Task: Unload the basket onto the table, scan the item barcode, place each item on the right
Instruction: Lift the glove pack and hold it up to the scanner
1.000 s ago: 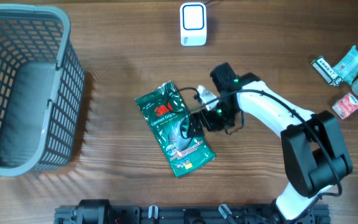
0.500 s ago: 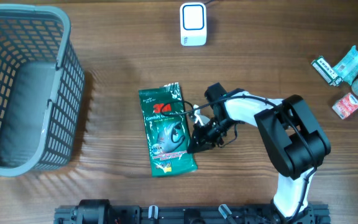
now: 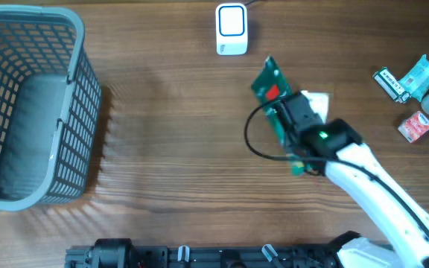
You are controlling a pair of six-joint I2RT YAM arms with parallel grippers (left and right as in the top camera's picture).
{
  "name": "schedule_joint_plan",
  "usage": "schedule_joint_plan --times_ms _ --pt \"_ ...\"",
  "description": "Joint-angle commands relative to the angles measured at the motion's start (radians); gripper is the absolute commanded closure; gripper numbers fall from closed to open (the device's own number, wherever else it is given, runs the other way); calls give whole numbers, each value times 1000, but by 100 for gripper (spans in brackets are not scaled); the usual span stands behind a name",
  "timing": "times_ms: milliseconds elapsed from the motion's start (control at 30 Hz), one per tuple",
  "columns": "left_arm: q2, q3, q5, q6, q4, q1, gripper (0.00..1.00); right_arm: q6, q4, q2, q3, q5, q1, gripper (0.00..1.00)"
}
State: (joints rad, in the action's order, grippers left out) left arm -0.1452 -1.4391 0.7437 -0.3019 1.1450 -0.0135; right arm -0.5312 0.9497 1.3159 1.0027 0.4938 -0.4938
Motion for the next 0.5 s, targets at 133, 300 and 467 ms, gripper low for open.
schedule_joint_plan --times_ms 133,300,467 --pt "5 0 2 -8 -3 5 0 -18 31 -32 1 325 -117 95" --pt "5 0 2 -8 -3 5 0 44 -2 56 1 244 -407 95" --pt "5 0 2 -8 -3 5 0 114 -106 340 1 111 -542 95"
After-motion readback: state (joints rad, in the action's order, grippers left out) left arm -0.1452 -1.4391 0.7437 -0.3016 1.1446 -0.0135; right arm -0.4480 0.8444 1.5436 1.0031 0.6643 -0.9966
